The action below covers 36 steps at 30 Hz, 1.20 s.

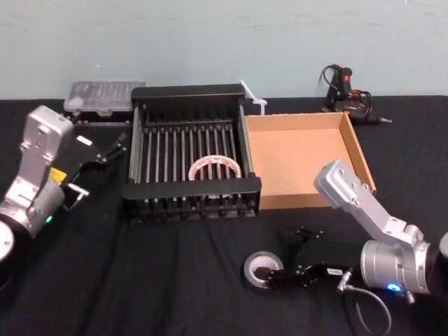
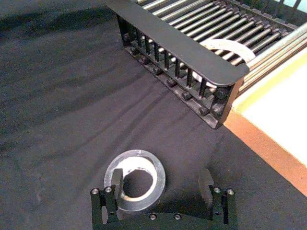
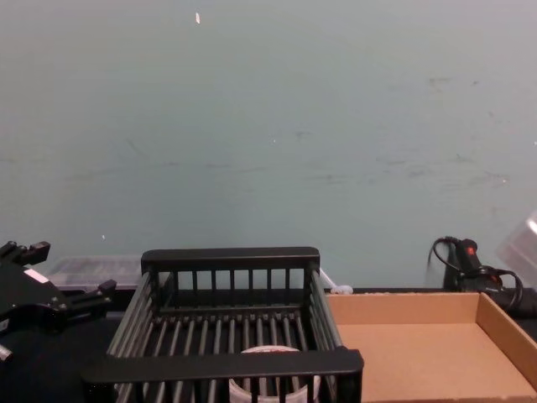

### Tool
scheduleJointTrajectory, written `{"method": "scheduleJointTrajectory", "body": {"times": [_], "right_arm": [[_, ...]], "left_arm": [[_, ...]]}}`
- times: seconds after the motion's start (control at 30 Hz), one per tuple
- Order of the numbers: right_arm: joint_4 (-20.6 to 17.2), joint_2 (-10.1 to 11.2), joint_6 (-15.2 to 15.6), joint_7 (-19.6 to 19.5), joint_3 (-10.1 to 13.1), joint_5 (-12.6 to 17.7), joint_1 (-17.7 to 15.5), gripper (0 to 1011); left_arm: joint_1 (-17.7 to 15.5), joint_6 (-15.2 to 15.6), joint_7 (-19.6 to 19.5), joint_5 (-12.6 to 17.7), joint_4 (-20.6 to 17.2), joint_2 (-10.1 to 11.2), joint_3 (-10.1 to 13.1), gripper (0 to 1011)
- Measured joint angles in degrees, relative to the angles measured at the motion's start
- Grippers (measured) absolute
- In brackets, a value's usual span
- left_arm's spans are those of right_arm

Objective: Pick up the white tape and place it into the black box , Pick up the silver tape and place it into the brown box.

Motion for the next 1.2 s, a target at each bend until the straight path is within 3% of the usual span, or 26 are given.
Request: {"method": "scheduleJointTrajectory", "body": {"times": [0.6, 1.2], "right_arm": [[3.2, -2.1, 0.6, 0.6, -1.6, -1.4, 2.4, 1000], [3.7, -2.3, 0.9, 0.6, -1.5, -1.7, 2.4, 1000]], "left_arm": [[0.0, 0.0, 0.0, 0.0, 0.0, 0.0, 0.0, 1001], [0.0, 0.0, 0.0, 0.0, 0.0, 0.0, 0.0, 1001]]}}
